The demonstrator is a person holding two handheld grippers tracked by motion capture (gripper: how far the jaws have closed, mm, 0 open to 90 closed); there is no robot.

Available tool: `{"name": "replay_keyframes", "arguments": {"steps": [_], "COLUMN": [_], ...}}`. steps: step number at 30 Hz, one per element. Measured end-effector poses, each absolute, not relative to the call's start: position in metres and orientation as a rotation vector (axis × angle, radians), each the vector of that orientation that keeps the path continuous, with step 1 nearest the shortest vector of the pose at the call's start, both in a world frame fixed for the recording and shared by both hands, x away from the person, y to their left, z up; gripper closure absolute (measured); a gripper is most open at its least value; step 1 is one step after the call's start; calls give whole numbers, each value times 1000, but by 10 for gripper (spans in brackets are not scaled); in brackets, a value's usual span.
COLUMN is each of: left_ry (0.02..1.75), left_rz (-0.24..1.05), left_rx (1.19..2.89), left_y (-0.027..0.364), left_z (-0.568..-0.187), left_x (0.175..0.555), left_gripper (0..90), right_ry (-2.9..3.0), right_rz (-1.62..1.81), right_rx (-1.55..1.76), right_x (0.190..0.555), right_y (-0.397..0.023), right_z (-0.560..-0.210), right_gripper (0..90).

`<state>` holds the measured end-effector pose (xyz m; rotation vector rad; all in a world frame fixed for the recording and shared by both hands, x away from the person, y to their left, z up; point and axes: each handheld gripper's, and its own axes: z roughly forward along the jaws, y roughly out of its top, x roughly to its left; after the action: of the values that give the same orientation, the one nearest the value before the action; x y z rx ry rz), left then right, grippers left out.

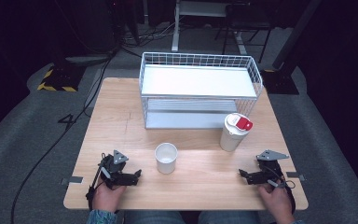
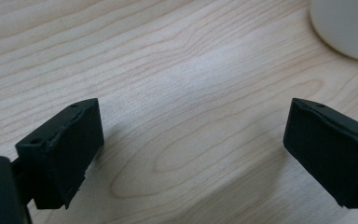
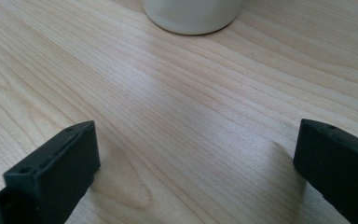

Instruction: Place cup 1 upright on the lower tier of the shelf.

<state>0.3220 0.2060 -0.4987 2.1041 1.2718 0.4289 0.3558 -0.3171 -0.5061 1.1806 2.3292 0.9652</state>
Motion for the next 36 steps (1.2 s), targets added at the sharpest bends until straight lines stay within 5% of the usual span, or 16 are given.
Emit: {"name": "replay_keyframes", "arguments": {"steps": [28, 36], "left_ry": [953, 897], "left_rz": [405, 372], "left_rx": [1946, 1884], "left_y": [178, 159], "left_z": [-460, -472], "left_x": [303, 305], "left_gripper": [68, 3], "right_ry": [2326, 2326], "right_rz": [966, 967], "right_rx": [1188, 1189], "right_x": [356, 356], "right_y": [-317, -317], "right_z": [-506, -506], "right_gripper": [3, 3]}}
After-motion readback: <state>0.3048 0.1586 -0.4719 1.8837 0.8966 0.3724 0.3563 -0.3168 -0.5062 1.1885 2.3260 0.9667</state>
